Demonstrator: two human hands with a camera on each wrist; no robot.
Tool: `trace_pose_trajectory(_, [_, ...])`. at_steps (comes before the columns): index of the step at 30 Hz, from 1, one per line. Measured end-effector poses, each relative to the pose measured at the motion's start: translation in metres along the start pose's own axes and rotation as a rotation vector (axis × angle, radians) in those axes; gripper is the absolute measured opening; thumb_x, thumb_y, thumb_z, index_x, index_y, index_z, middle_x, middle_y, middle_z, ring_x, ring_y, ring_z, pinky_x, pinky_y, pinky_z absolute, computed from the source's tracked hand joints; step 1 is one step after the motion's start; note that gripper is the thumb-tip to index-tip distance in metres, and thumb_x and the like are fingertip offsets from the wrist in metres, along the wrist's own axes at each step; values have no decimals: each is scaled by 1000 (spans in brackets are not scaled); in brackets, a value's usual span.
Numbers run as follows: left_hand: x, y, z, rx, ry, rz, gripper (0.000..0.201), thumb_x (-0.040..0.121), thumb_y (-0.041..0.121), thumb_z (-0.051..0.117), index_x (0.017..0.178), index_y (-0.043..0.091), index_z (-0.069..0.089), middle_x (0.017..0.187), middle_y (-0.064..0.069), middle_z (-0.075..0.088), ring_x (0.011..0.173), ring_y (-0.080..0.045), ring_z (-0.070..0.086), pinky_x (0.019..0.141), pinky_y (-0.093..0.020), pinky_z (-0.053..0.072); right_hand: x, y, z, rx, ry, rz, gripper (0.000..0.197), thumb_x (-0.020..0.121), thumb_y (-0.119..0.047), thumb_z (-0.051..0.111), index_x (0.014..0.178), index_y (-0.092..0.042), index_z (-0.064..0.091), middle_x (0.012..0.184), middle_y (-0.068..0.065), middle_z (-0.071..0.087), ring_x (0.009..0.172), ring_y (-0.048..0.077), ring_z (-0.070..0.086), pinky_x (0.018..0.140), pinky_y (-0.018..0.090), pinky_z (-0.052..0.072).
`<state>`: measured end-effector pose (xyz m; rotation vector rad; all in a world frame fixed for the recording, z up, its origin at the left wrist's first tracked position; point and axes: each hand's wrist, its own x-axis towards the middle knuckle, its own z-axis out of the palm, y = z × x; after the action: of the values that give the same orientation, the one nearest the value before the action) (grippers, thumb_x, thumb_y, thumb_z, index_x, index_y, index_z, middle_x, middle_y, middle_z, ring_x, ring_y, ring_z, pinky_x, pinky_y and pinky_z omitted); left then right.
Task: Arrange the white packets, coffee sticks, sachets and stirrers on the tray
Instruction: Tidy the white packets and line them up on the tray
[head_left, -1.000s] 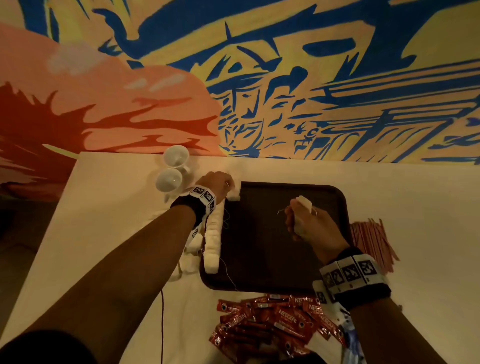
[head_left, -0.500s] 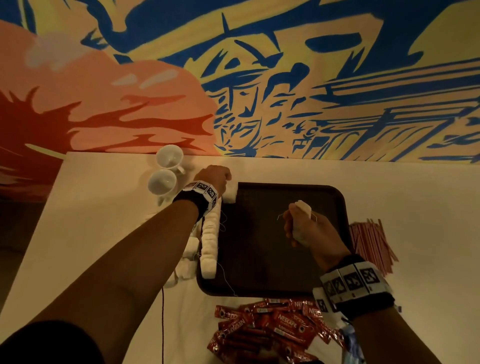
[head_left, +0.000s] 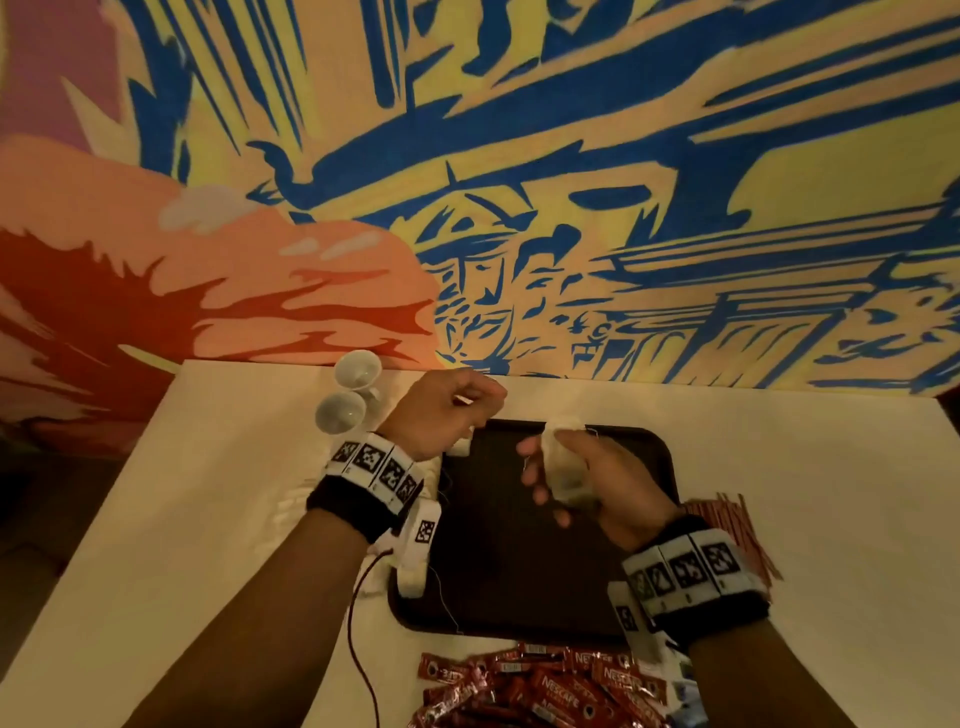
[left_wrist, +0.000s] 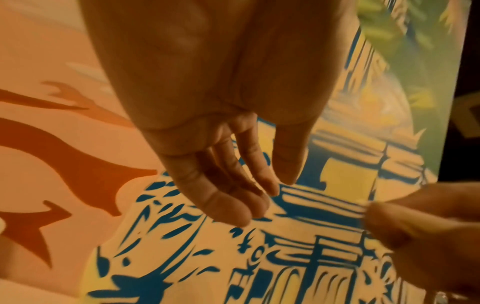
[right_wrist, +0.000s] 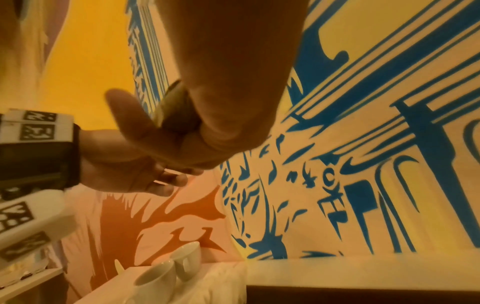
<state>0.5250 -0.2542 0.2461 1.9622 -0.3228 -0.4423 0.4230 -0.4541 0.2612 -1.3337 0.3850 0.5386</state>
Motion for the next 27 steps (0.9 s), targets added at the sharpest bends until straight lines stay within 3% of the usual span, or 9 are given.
trace_pose_trajectory(3, [-31, 26, 5, -104, -41, 35, 15, 95, 19, 68, 108, 13, 74, 97, -4, 73, 77, -17, 67, 66, -28, 57, -14, -8, 3, -25, 3, -88, 38, 108, -36, 45, 119, -9, 69, 101, 15, 76, 84, 25, 71, 53, 31, 54])
trace_pose_trajectory(7, [-64, 47, 14, -177, -28, 53, 17, 92, 23, 71, 106, 14, 73, 93, -1, 73, 78, -16, 66, 68, -29, 56, -32, -16, 8, -68, 45, -188, 32, 102, -36, 57, 118, -11, 69, 100, 13, 78, 91, 26, 75, 53, 30, 55])
trace_pose_trajectory(10, [-80, 54, 24, -200, 17, 46, 21, 91, 23, 73, 106, 10, 72, 94, -6, 72, 79, -16, 67, 66, -28, 55, -43, -16, 11, -97, 34, -238, 30, 100, -39, 61, 114, -15, 72, 99, 10, 78, 87, 24, 74, 54, 30, 55])
trace_pose_trajectory(13, [-93, 60, 31, -194, 81, 60, 18, 91, 21, 73, 102, 8, 72, 93, -11, 71, 79, -18, 67, 69, -34, 58, -52, -14, 15, -105, 35, -256, 31, 99, -41, 62, 110, -15, 74, 96, 10, 77, 78, 21, 68, 53, 29, 52])
trace_pose_trajectory(18, [-111, 68, 32, -203, 197, 76, 6, 89, 15, 74, 94, 15, 72, 86, -9, 70, 70, -21, 66, 71, -44, 59, -67, -9, 14, -152, 11, -313, 23, 94, -31, 72, 110, -16, 75, 103, 13, 76, 76, 18, 65, 53, 28, 50])
trace_pose_trajectory(23, [-133, 81, 28, -197, 139, 98, 18, 90, 19, 74, 108, 15, 74, 95, -15, 72, 75, -21, 67, 71, -34, 59, -78, -7, 8, -343, 6, -372, 23, 88, -26, 80, 105, -12, 75, 94, 22, 73, 72, 19, 64, 54, 28, 51])
trace_pose_trajectory(27, [-142, 93, 23, -82, 124, 151, 16, 90, 13, 72, 105, 7, 74, 85, -16, 72, 65, -13, 64, 59, -25, 54, -89, -12, 7, -408, -32, -370, 23, 85, -20, 81, 96, 0, 75, 76, 15, 68, 67, 18, 61, 52, 26, 48])
